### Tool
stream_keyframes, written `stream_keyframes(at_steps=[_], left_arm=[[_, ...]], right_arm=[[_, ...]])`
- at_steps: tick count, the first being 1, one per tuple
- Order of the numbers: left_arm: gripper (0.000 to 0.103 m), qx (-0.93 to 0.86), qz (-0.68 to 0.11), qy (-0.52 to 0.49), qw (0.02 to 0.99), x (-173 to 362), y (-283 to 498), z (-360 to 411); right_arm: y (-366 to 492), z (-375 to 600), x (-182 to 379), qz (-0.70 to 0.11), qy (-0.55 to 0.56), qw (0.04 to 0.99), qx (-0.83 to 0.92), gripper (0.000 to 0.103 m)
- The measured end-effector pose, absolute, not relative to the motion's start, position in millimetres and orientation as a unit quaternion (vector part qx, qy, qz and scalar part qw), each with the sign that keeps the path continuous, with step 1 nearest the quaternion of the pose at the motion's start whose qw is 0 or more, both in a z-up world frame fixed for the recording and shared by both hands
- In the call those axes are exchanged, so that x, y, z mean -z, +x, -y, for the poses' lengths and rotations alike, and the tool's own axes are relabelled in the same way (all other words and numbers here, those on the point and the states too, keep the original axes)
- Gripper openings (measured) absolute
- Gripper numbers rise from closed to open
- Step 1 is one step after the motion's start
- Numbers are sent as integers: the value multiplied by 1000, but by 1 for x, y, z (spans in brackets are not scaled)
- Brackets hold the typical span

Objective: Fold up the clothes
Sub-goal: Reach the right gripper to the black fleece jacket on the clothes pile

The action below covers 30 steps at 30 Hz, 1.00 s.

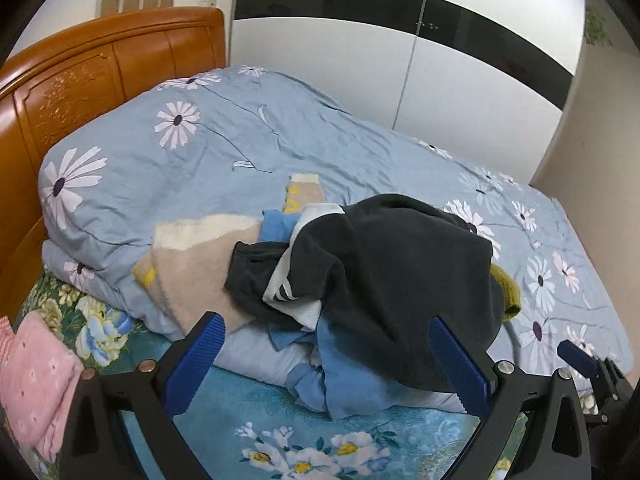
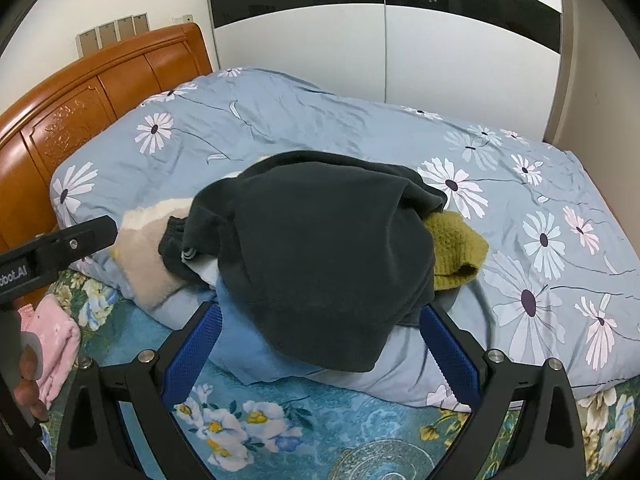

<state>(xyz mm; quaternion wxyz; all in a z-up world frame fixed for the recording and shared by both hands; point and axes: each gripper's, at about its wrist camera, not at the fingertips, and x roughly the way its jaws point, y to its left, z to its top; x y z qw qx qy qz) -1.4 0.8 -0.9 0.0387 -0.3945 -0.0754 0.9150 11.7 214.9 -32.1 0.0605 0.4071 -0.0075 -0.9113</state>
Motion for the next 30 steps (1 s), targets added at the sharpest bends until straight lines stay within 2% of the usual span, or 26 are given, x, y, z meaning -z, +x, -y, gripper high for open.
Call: stream_keyframes(at_steps=[12,23,30], left_arm=[[103,-901,66,-420,83,18,-18,-13],[103,-897,93,-428,65,33,-23,4],[103,-899,56,-431,44,33,-12,16]], right_arm=[[-11,-210,59,3,423,73,903,99],[-22,-202,77,2,433,89,897,99],[-44,-178,80,-12,426,119,897,99]])
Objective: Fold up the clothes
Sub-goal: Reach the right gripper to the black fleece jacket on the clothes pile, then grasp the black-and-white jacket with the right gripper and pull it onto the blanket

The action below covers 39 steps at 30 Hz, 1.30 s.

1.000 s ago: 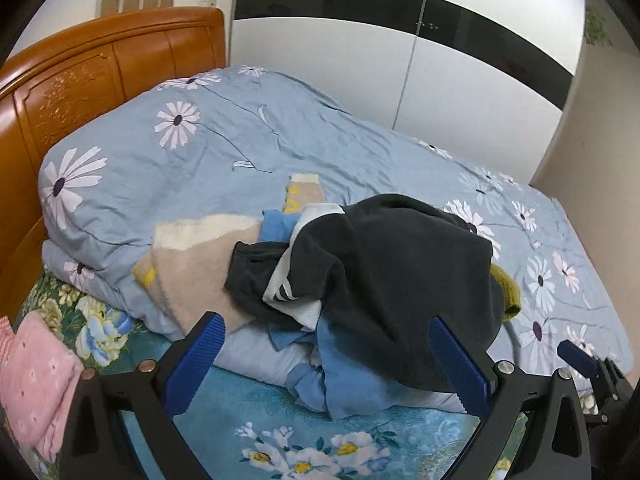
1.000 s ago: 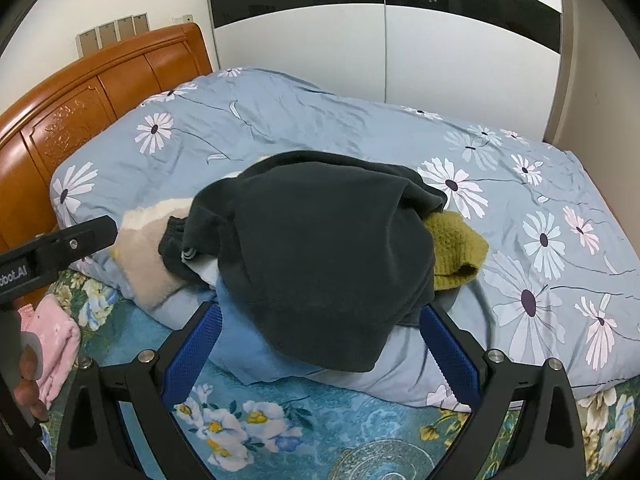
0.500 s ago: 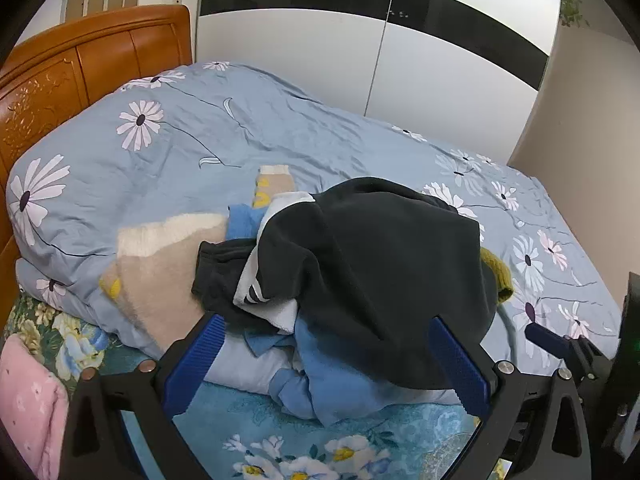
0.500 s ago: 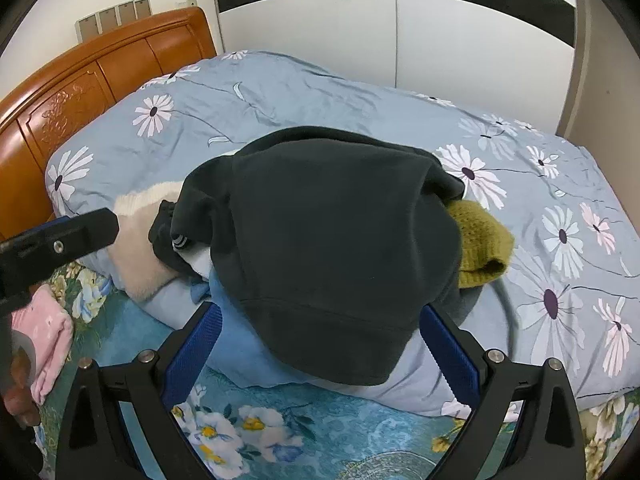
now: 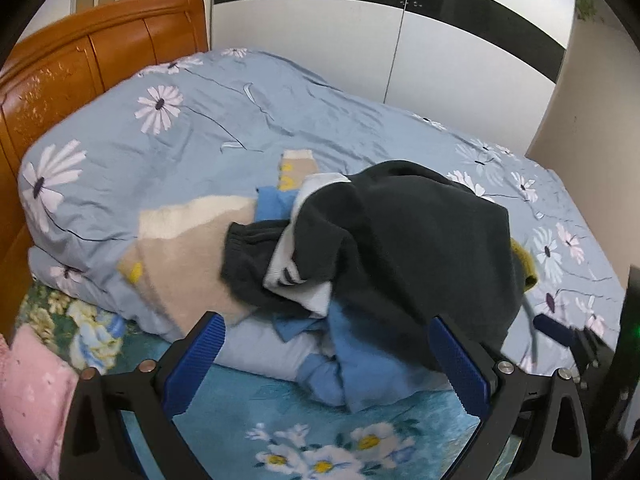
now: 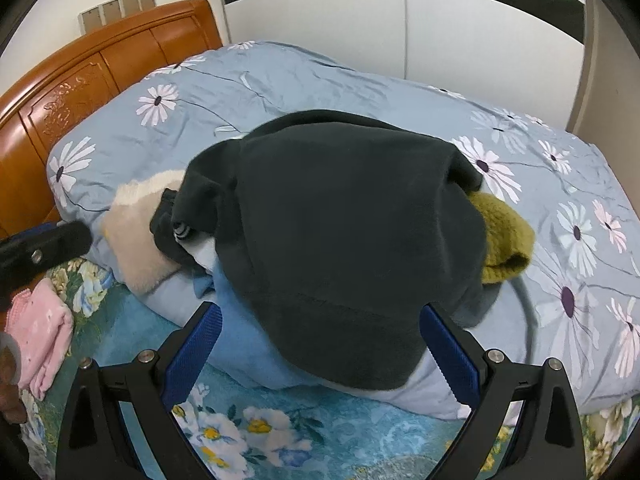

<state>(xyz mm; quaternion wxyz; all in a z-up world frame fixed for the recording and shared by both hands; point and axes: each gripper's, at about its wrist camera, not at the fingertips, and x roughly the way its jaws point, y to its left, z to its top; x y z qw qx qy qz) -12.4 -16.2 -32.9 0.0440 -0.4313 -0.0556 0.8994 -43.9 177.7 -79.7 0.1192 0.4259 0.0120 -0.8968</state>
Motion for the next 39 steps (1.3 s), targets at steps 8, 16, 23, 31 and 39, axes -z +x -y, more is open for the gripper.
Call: stream_keyframes(at_steps=[8,16,23,31,39], left_arm=[[103,-905,48,-423,-18,18,19,66],[103,-892,49,-441,-87,9,55,118],[103,-884,55,-450,-114,13,72,146],[103,-886,61,-448,-101,4,95,153],[103,-887,105,-448,-41,-2,111,137]], right_arm=[[-94,-112,95,-65,420,179,887,99],[-140,-33,140,-203,407,190,870,99],[-172,-32,122,-172,422,172,873,28],[-151,-130,42,1,404,126,906,17],[-76,-237,-62,129,334,60,932,15]])
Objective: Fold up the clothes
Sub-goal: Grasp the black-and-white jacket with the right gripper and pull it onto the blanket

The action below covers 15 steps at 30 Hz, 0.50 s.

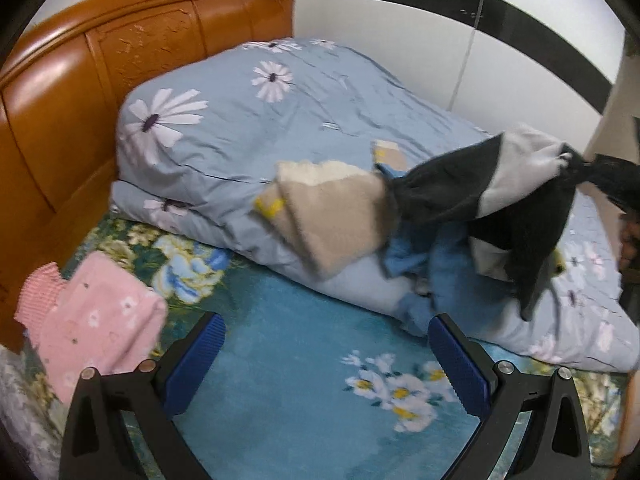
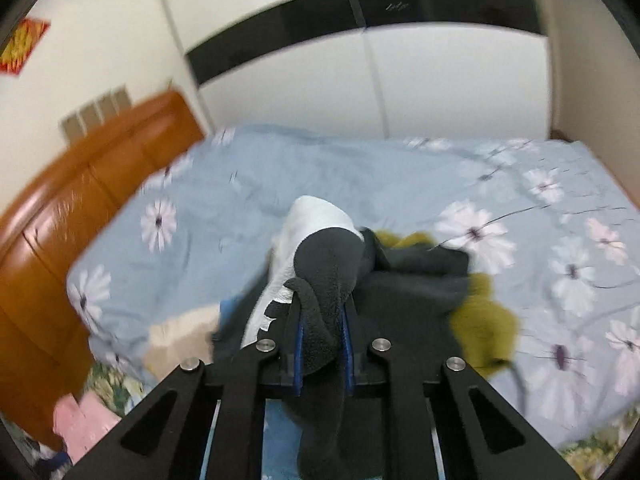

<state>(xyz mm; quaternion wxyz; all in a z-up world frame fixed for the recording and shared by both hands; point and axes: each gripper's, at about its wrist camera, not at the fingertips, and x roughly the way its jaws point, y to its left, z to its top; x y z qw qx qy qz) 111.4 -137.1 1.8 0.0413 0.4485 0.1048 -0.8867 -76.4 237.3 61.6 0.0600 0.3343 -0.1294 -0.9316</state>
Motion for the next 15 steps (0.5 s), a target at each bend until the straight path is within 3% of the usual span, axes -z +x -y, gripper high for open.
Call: stream_keyframes(at_steps=[3,15], left_arm=[[103,886,-111,450,0,-9,114,123],[103,891,-107,425,-121,-57,144,93]], right_arm=[[-27,-268,-100,171,310,31,935,15],[156,-320,-212,170,237,-56,955,14]])
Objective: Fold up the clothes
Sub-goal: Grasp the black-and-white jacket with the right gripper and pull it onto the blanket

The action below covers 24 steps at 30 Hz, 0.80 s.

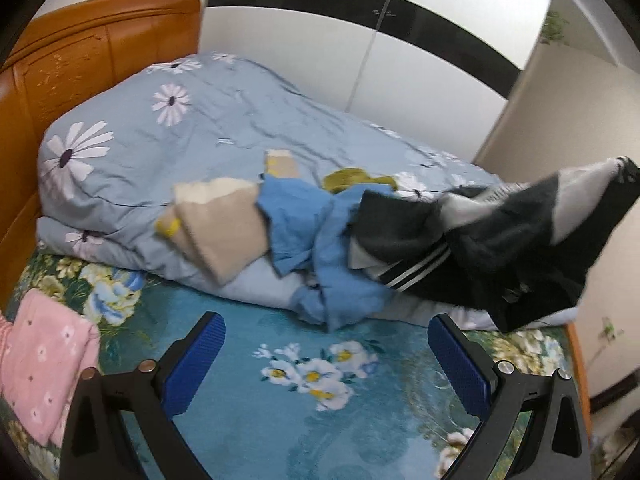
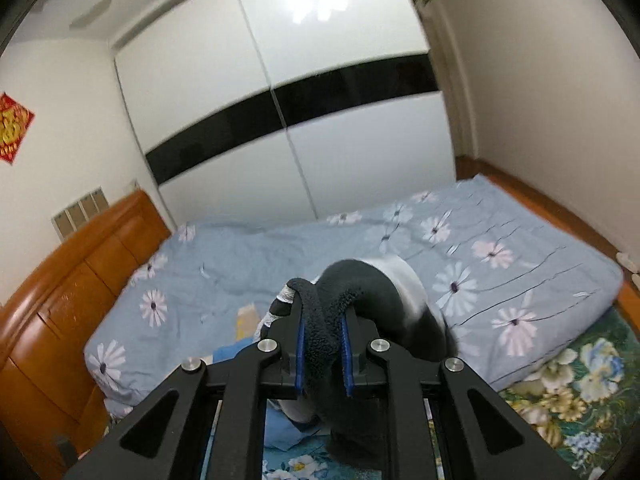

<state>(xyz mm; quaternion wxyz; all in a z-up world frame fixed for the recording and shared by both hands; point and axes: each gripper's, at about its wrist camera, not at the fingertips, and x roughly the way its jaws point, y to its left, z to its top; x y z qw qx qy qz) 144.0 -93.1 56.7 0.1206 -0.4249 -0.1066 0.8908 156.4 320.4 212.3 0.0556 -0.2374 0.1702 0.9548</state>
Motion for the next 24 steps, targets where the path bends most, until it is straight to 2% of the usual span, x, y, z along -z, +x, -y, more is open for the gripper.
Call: stream_keyframes(at_steps=[4,6,11,14,18,21,24], left_arm=[[103,-886,108,-427,143,-55,161,87],[103,-882,109,-434,151,-51,166,84],[103,-870,111,-452,162,-36,182,75],[103,-868,105,-461,152,-27,192,80],[103,-863,109,-476,132,-14,204,97],[103,-861,114,-484,107,-6,210,112],[103,-865,129,-478,84,-8,213,129]], right_arm=[[213,-321,-235,-170,-231,70,-955,14],[221,-315,-223,-168,-265,73,-947,14],[219,-277,-161,-163,-368,49,-914,15],[215,-247,-105,-155,-442,25,-883,15],[219,-226,-36,-188,-515,-6,-836,15],[206,-209,-38,-180,-512,-28,-839,15],[180,-185,-66,-170,-482,-57,-857,15]])
